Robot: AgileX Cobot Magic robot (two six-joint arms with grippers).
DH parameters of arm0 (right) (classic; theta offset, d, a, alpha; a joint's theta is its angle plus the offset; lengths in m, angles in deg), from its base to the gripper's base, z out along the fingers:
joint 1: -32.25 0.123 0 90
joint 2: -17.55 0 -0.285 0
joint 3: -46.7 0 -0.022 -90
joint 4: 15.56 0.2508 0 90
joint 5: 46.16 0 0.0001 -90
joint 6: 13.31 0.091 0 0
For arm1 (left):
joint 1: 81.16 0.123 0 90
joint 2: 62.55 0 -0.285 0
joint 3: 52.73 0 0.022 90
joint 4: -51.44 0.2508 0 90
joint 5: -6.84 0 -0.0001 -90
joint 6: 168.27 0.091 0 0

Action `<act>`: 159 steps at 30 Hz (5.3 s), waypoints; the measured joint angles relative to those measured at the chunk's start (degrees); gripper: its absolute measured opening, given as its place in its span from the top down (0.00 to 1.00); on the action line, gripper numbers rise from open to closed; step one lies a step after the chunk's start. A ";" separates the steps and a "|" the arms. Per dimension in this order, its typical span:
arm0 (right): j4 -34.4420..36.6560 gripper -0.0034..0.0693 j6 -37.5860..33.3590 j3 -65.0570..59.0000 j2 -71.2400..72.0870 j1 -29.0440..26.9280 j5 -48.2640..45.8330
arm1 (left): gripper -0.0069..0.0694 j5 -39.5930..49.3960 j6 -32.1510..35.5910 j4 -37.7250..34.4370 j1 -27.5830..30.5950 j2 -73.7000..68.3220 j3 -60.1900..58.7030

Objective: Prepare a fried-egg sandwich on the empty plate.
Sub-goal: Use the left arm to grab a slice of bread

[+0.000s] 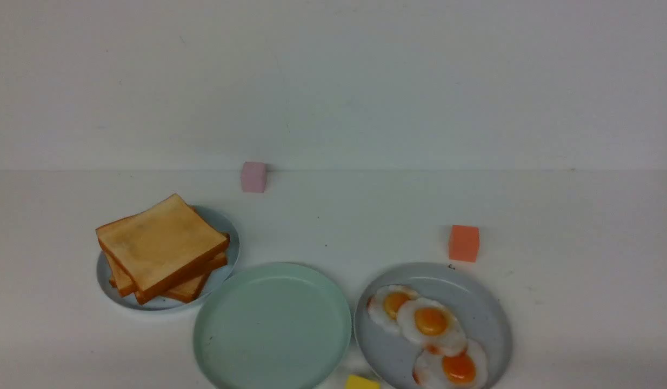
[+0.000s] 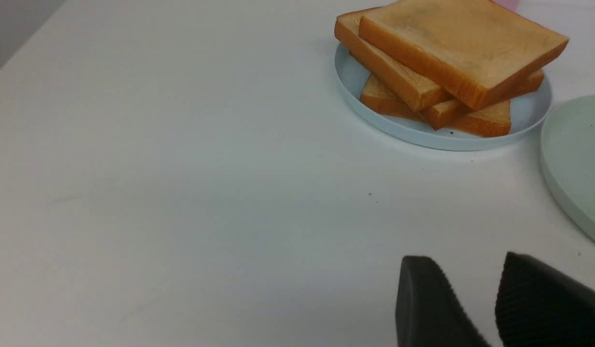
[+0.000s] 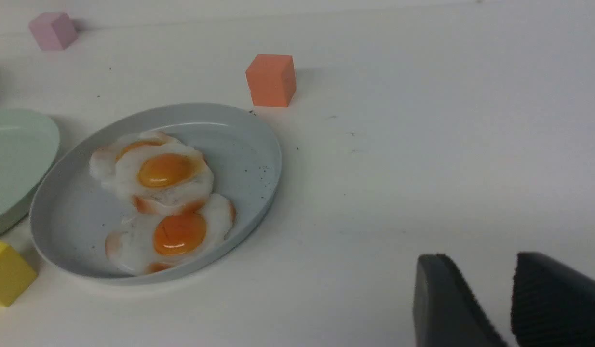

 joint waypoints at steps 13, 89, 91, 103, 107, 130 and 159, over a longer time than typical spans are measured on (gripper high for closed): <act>0.00 0.62 0.00 0.00 0.00 0.00 0.00 | 0.60 0.00 0.00 0.00 0.00 0.00 0.00; 4.07 0.62 8.50 43.48 -42.31 4.94 -1.66 | 0.60 4.54 -24.67 -7.55 0.00 -45.69 38.27; 5.55 0.62 5.97 42.91 -44.53 7.07 -6.54 | 0.60 2.13 -25.41 -6.75 -1.00 -49.66 38.14; 12.54 0.62 2.55 42.79 -53.24 10.56 -19.23 | 0.60 -1.82 -32.11 -13.22 -2.16 -64.77 39.37; 13.41 0.62 1.59 43.69 -53.80 10.56 -19.29 | 0.57 2.10 -32.50 -13.56 0.73 -70.90 44.44; 16.11 0.62 1.24 44.62 -56.54 10.73 -18.92 | 0.44 5.01 -18.38 -24.03 3.67 -99.55 63.55; 17.26 0.62 -0.70 44.67 -56.66 10.73 -21.01 | 0.84 3.77 3.99 -30.06 3.67 -94.77 63.89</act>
